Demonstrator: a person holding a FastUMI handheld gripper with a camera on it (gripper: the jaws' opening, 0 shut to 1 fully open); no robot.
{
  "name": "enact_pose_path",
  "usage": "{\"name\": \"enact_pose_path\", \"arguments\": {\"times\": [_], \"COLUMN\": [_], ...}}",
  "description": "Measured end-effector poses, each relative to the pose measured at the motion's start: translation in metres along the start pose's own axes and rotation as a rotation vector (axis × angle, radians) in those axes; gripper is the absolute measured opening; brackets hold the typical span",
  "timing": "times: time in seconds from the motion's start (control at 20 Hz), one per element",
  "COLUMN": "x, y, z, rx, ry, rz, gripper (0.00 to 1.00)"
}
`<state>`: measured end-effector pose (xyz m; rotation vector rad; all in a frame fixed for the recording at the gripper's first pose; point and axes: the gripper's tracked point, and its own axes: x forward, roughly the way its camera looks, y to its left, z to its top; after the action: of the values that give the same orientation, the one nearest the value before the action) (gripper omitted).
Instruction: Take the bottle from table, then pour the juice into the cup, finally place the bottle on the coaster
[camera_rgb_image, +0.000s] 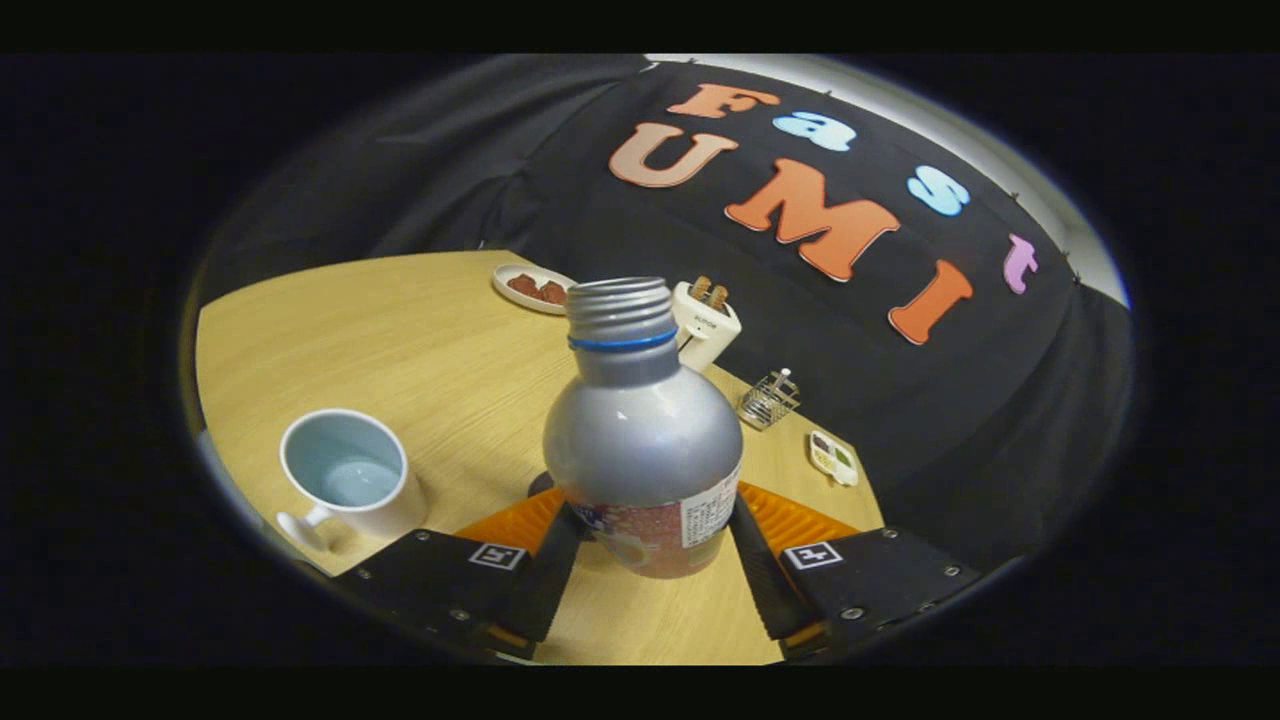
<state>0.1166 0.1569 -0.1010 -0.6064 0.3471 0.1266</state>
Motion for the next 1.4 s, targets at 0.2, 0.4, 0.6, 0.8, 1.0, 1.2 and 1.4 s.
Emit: {"name": "enact_pose_path", "arguments": {"times": [0.2,0.4,0.6,0.8,1.0,1.2,1.4], "x": [0.004,0.018,0.038,0.057,0.070,0.081,0.081], "y": [0.016,0.009,0.005,0.003,0.014,0.024,0.026], "z": [0.010,0.014,0.010,-0.004,-0.008,-0.019,-0.021], "rx": [0.166,0.280,0.464,0.521,0.543,0.546,0.540], "ry": [-0.056,-0.083,-0.088,-0.062,-0.051,-0.032,-0.038], "rz": [0.118,0.154,0.204,0.203,0.235,0.248,0.253], "gripper": [0.79,0.79,0.79,0.79,0.79,0.79,0.79]}}
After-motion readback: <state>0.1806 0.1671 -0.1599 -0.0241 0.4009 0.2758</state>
